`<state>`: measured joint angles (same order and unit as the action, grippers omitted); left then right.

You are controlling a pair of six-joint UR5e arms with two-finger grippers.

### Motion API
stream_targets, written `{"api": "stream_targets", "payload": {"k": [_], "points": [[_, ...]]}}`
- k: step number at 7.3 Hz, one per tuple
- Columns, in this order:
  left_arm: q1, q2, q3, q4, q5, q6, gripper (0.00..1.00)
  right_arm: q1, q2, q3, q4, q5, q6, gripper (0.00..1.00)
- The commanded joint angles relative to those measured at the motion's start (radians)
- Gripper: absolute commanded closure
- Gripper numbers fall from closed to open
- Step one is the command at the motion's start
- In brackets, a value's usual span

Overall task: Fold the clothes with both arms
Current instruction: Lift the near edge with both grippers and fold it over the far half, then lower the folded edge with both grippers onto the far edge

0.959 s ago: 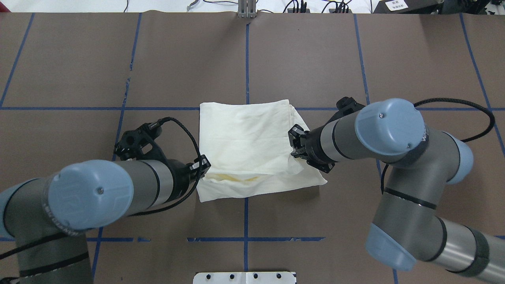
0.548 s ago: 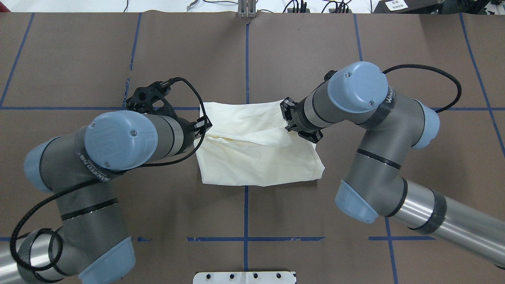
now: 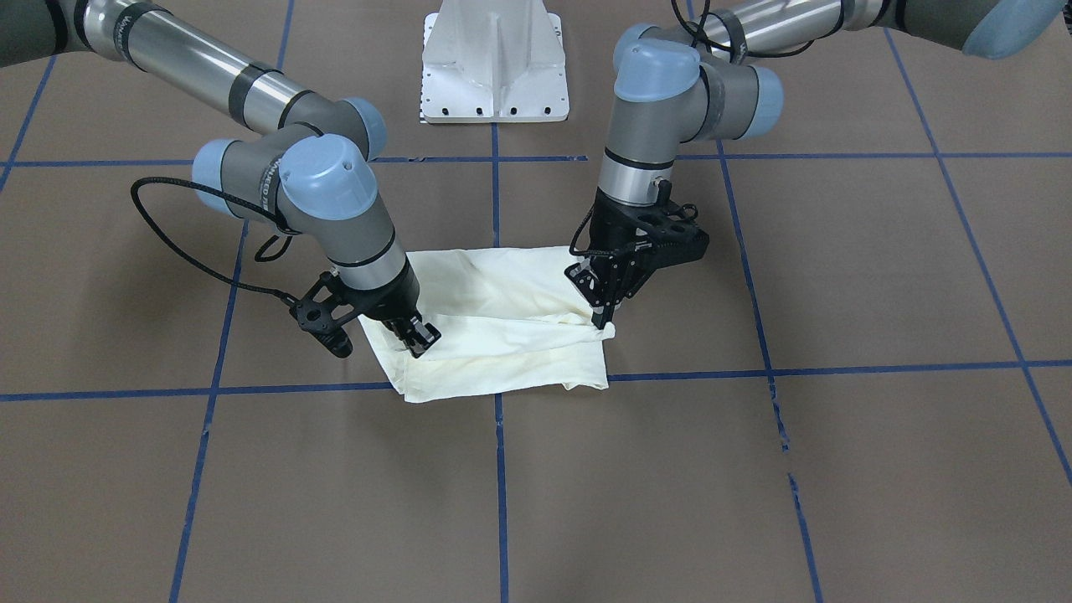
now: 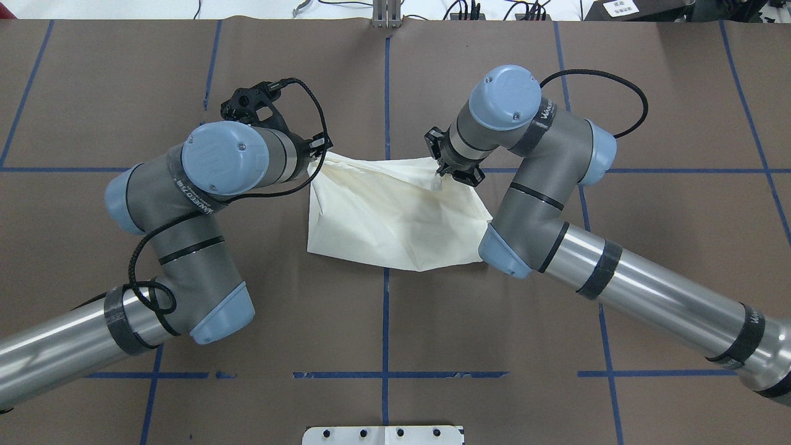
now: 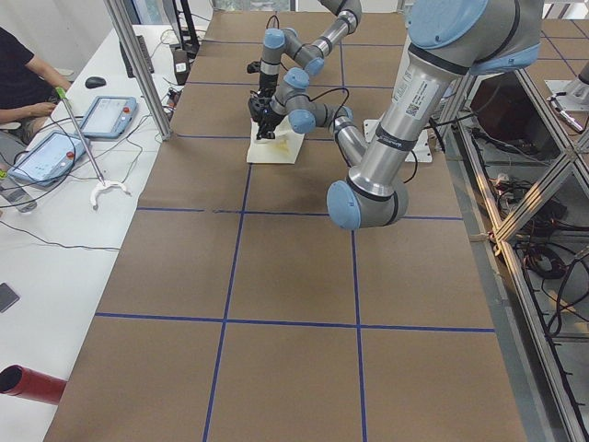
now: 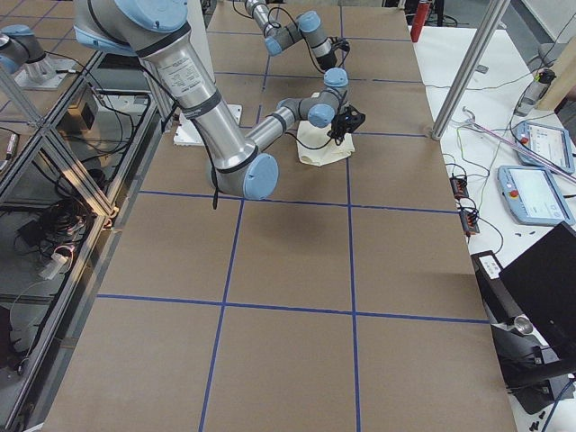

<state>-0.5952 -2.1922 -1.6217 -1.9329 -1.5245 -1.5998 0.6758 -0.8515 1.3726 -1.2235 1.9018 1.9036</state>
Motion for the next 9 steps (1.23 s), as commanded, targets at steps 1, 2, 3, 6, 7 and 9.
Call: {"api": "stream_targets", "payload": {"k": [1, 2, 3, 6, 7, 9], "points": [[-0.043, -0.055, 0.100, -0.095, -0.003, 0.024, 0.72, 0.014, 0.023, -0.064, 0.016, 0.011, -0.040, 1.00], [-0.090, -0.047, 0.094, -0.144, -0.040, 0.090, 0.69, 0.016, 0.023, -0.073, 0.016, 0.017, -0.047, 1.00], [-0.100, -0.012, 0.094, -0.191, -0.084, 0.154, 0.77, 0.018, 0.025, -0.075, 0.018, 0.019, -0.048, 1.00], [-0.037, 0.106, 0.091, -0.385, -0.117, 0.161, 1.00, 0.021, 0.025, -0.075, 0.018, 0.023, -0.049, 1.00], [0.000, 0.111, 0.103, -0.391, -0.129, 0.182, 1.00, 0.022, 0.025, -0.075, 0.018, 0.025, -0.048, 1.00], [0.051, 0.118, 0.188, -0.537, -0.144, 0.257, 1.00, 0.037, 0.025, -0.073, 0.018, 0.046, -0.048, 1.00]]}}
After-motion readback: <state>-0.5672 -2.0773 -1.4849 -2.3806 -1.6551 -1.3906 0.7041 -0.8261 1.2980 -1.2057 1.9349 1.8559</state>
